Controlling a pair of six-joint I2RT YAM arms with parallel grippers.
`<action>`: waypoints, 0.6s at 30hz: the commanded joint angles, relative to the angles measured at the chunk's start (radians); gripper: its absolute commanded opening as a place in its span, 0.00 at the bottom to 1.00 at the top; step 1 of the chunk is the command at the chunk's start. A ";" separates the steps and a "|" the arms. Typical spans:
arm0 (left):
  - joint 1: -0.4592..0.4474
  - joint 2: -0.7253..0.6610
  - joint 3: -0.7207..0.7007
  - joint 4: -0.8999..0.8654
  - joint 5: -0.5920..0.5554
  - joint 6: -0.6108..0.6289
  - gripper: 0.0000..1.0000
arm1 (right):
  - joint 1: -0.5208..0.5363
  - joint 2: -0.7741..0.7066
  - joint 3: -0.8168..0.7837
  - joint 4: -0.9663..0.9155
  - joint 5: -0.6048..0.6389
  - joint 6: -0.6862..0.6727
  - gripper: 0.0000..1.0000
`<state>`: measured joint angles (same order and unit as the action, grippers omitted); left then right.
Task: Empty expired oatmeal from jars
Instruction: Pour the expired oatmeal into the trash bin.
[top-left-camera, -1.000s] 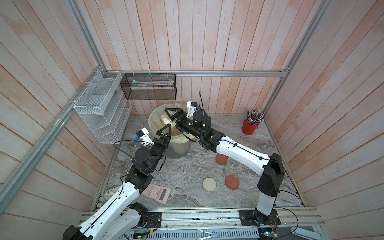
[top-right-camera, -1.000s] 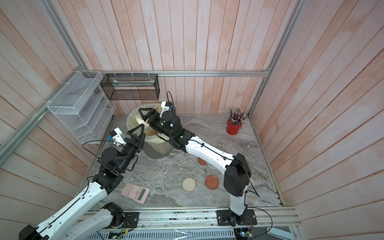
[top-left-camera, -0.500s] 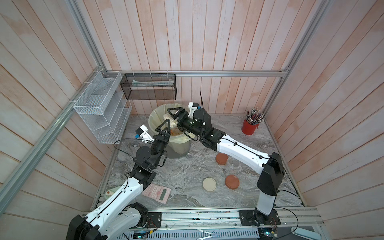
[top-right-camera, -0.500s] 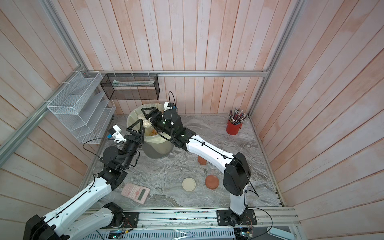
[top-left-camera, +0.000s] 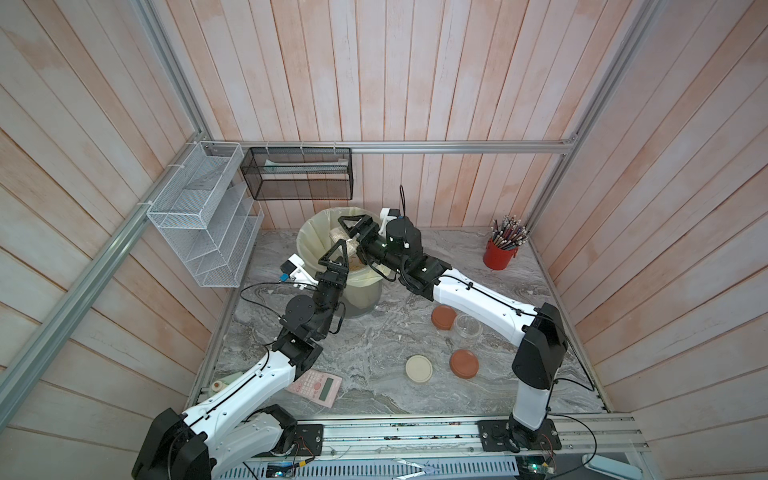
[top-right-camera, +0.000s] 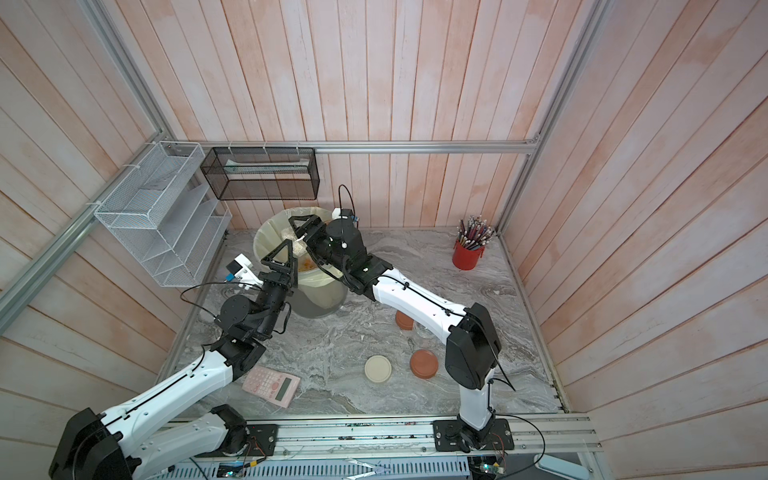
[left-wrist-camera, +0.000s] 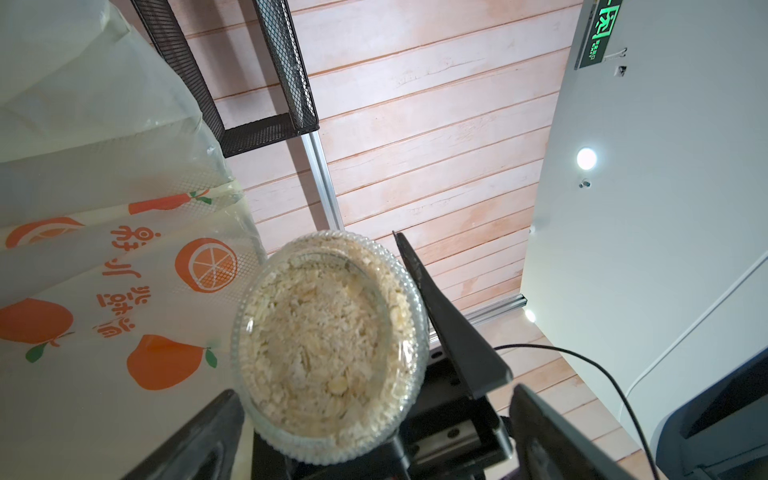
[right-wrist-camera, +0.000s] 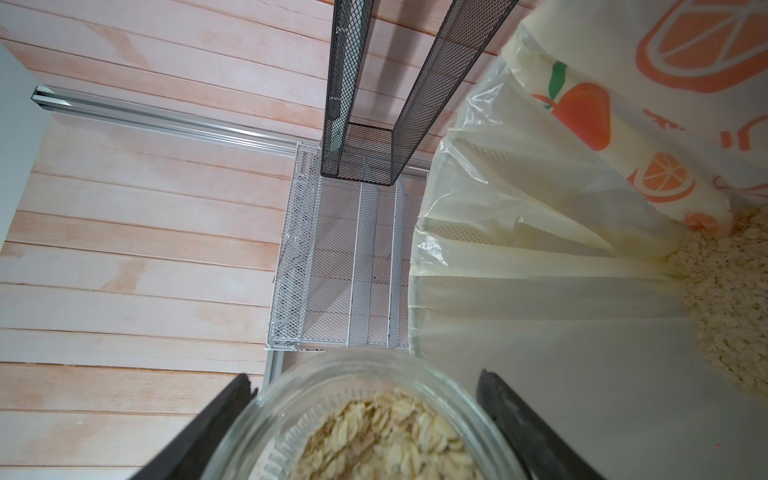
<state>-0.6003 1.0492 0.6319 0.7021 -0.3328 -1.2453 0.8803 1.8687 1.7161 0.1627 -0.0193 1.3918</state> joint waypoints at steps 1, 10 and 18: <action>-0.013 0.001 0.028 -0.077 -0.090 -0.045 1.00 | 0.000 0.000 0.046 0.041 0.015 0.039 0.29; -0.014 0.060 0.129 -0.158 -0.139 -0.039 1.00 | 0.003 0.009 0.055 0.044 0.019 0.056 0.29; -0.015 0.104 0.112 -0.099 -0.136 -0.072 1.00 | 0.005 0.018 0.067 0.042 0.020 0.064 0.29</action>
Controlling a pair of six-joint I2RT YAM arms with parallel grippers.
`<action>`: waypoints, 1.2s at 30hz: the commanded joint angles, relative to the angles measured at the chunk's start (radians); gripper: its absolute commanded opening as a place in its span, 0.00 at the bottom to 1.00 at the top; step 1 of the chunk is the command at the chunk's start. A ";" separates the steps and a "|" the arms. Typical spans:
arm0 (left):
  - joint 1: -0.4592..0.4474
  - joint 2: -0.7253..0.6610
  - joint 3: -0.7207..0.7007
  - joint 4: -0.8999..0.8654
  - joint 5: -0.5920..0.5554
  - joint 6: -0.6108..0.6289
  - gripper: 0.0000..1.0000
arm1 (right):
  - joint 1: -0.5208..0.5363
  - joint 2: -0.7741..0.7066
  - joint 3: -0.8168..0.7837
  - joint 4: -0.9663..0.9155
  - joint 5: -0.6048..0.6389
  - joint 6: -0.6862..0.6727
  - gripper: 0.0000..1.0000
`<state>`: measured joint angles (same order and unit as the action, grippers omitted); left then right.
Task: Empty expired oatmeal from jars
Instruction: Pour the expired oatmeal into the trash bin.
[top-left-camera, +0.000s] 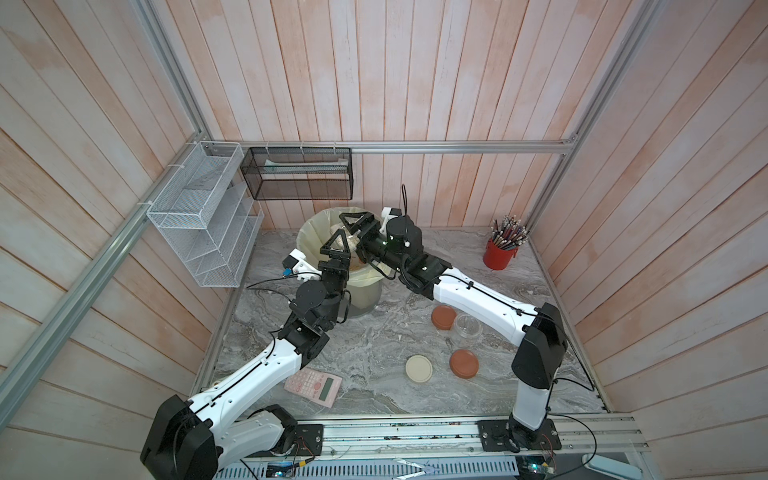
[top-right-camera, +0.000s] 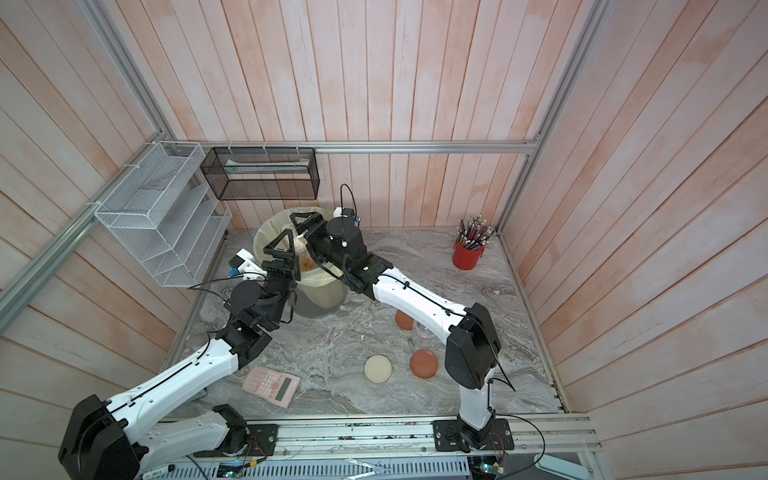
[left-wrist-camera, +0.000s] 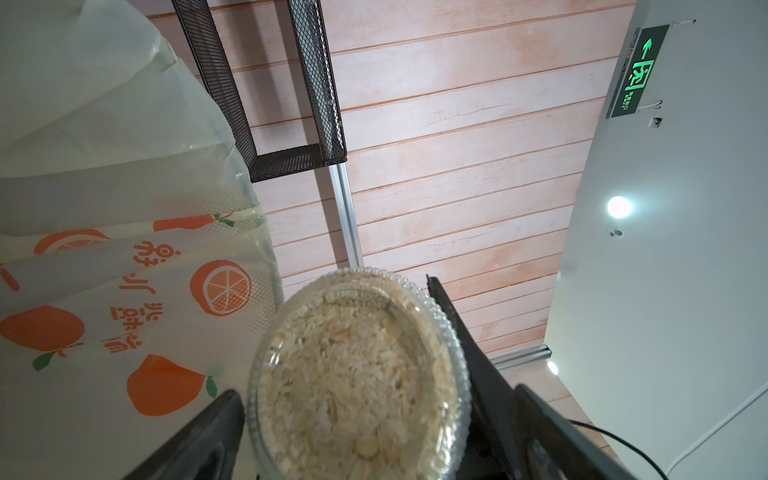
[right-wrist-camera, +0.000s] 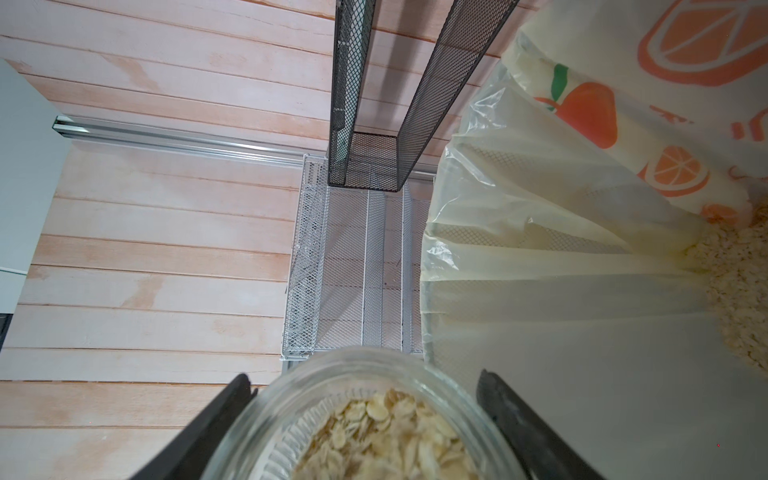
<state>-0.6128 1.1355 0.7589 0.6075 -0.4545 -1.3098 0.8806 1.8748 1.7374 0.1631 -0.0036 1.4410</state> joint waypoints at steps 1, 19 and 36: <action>-0.002 0.017 -0.023 0.009 -0.024 -0.003 1.00 | 0.005 0.015 0.049 0.047 -0.001 0.015 0.29; -0.028 0.070 -0.018 0.050 -0.208 -0.052 1.00 | 0.022 0.040 0.081 0.046 0.004 0.047 0.29; -0.042 0.164 0.040 0.123 -0.299 -0.051 1.00 | 0.023 0.051 0.110 0.043 -0.005 0.041 0.30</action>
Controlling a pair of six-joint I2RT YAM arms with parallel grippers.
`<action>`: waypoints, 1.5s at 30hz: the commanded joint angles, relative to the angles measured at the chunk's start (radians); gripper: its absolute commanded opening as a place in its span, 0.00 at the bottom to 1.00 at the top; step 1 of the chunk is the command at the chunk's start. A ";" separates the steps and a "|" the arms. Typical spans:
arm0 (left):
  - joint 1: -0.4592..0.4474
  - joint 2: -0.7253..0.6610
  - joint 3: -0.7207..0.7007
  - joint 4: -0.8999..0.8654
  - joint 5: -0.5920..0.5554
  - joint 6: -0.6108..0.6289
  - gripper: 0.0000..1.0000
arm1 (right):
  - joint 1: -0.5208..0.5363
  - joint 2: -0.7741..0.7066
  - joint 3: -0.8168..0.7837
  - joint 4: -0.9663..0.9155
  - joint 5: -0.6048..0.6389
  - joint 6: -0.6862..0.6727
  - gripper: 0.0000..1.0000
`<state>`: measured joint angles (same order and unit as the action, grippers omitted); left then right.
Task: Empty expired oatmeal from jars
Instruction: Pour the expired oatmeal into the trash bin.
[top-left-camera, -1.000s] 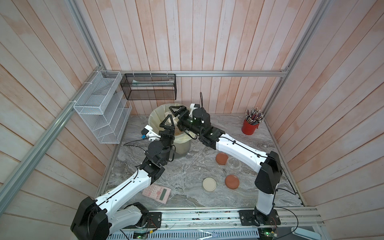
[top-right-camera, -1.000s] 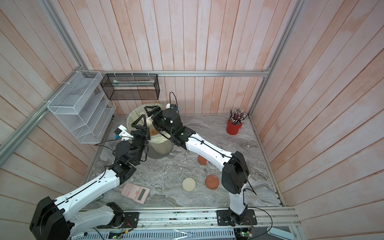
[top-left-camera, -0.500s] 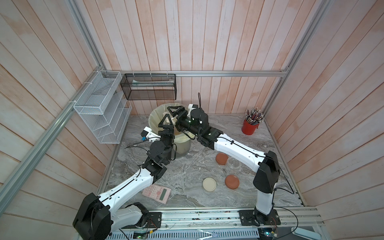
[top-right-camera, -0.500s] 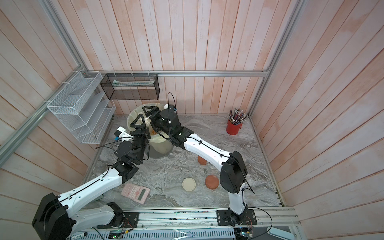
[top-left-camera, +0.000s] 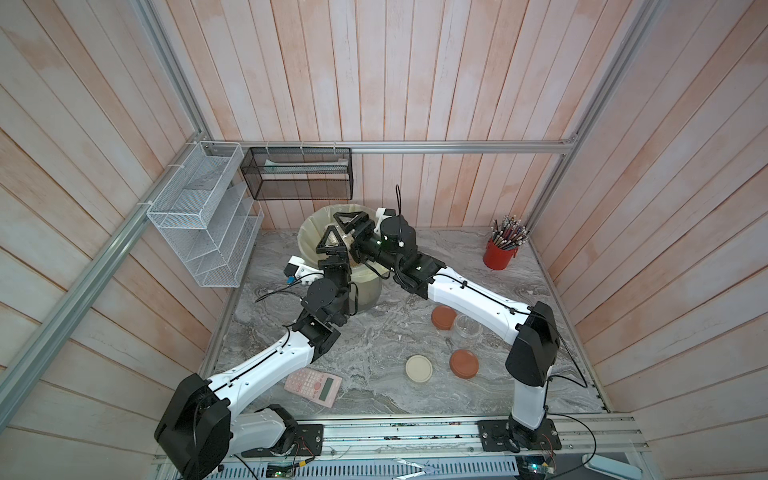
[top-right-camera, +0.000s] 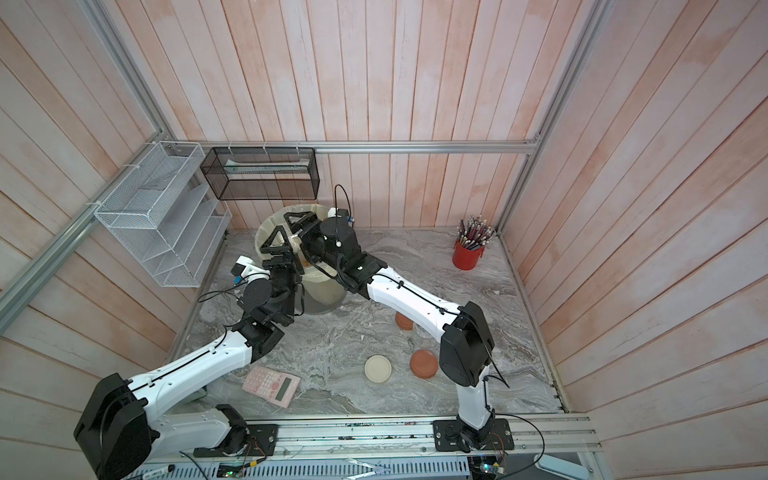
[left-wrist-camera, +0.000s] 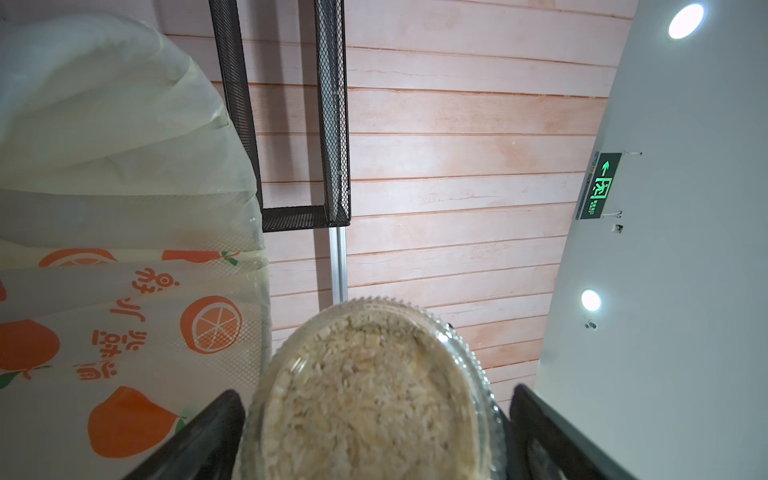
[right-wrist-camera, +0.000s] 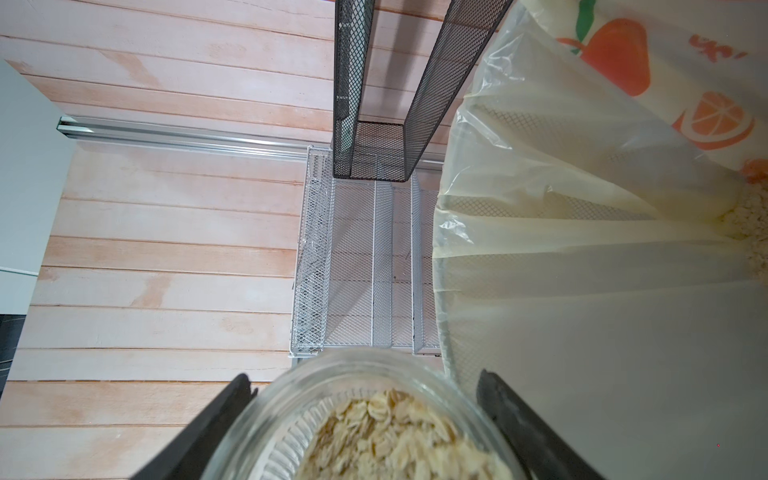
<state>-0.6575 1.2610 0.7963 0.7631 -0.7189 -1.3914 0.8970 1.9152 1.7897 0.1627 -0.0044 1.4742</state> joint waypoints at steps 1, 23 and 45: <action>0.003 0.043 0.002 -0.012 -0.036 0.043 1.00 | 0.006 0.011 0.060 0.043 -0.006 0.009 0.30; 0.008 0.023 0.069 -0.083 -0.085 0.093 1.00 | 0.007 -0.002 0.059 0.063 -0.040 0.023 0.30; 0.030 0.091 0.141 -0.102 -0.035 0.056 1.00 | 0.002 -0.008 0.051 0.105 -0.078 0.025 0.29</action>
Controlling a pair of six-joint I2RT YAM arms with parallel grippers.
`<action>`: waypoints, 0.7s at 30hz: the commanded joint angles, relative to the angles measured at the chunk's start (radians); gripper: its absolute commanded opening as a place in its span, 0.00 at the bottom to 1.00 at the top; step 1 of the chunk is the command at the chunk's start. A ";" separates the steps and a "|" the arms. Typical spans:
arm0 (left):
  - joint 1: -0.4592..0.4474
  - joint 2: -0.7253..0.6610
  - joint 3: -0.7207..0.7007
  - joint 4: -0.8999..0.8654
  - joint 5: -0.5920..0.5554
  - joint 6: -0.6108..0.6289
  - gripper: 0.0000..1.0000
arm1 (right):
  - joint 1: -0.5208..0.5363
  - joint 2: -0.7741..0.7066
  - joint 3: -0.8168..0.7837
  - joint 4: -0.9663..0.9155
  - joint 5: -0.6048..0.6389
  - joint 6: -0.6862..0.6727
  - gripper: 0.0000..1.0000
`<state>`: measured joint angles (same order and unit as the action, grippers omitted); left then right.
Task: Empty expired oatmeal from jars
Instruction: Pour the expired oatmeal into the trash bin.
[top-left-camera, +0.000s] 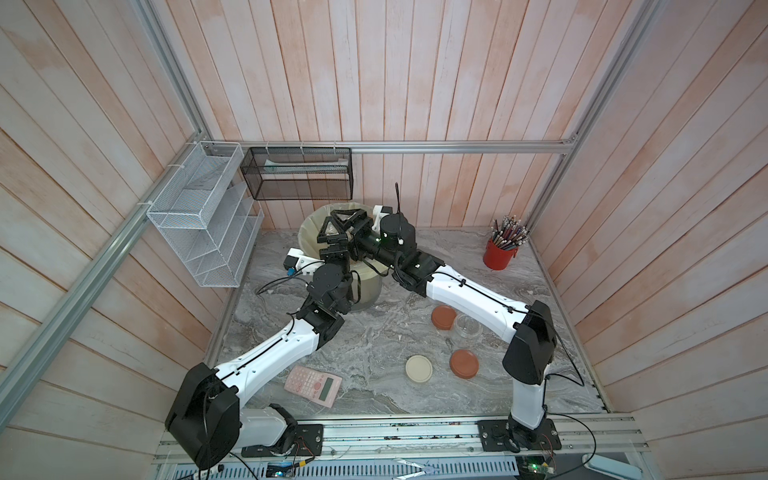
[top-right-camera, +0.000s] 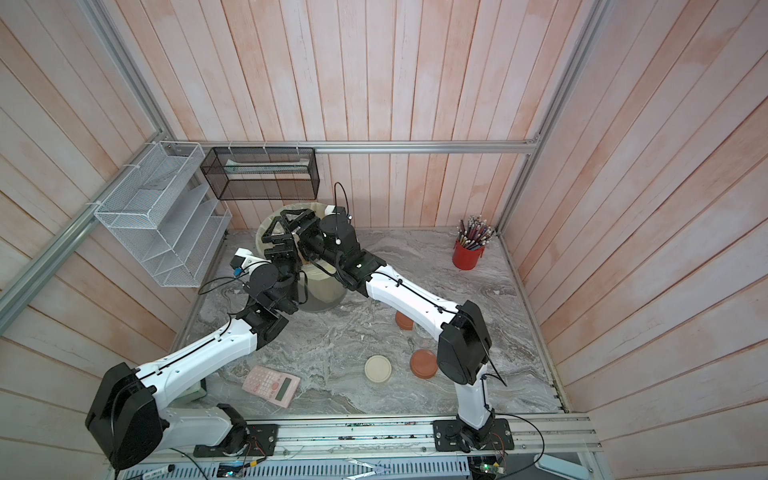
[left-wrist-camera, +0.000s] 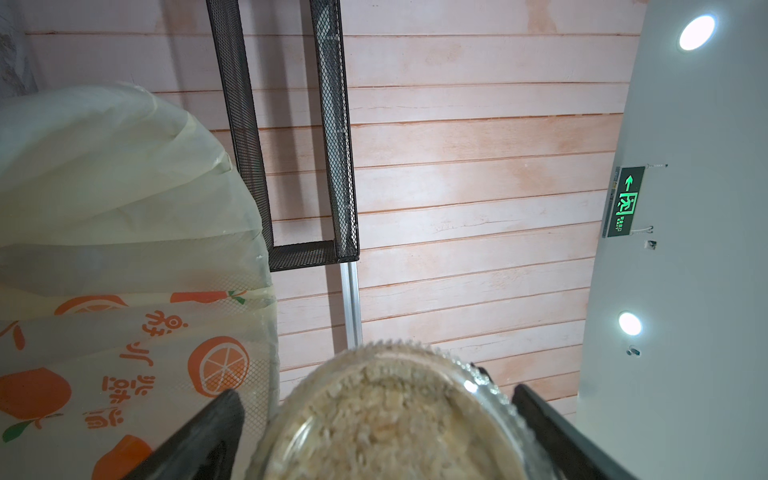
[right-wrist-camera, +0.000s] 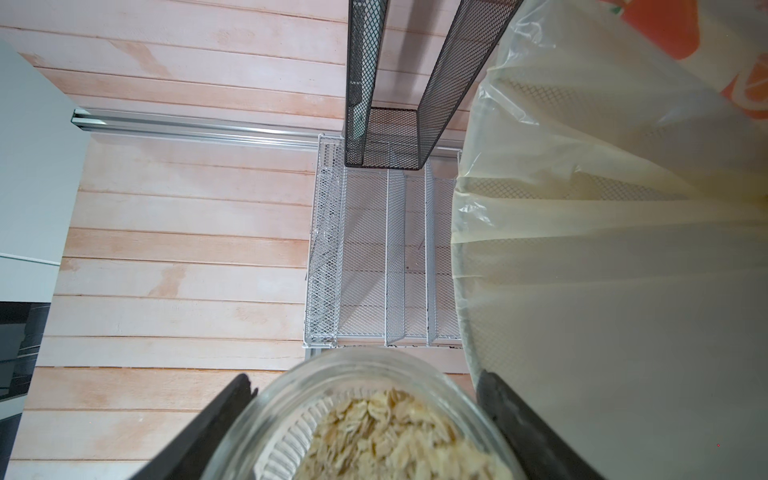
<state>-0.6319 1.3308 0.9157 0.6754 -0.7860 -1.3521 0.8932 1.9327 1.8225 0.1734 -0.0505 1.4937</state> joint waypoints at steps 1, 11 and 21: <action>0.005 0.022 0.022 -0.008 0.038 0.018 1.00 | 0.004 -0.026 0.017 0.094 -0.032 0.005 0.29; 0.006 0.044 0.016 0.023 0.089 0.031 0.55 | -0.001 -0.008 0.028 0.109 -0.069 0.004 0.29; 0.033 0.030 -0.035 0.042 0.126 0.026 0.26 | -0.014 0.006 0.009 0.152 -0.099 0.016 0.40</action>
<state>-0.6098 1.3525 0.9127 0.7567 -0.7097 -1.3479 0.8742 1.9362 1.8221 0.1898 -0.0883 1.4990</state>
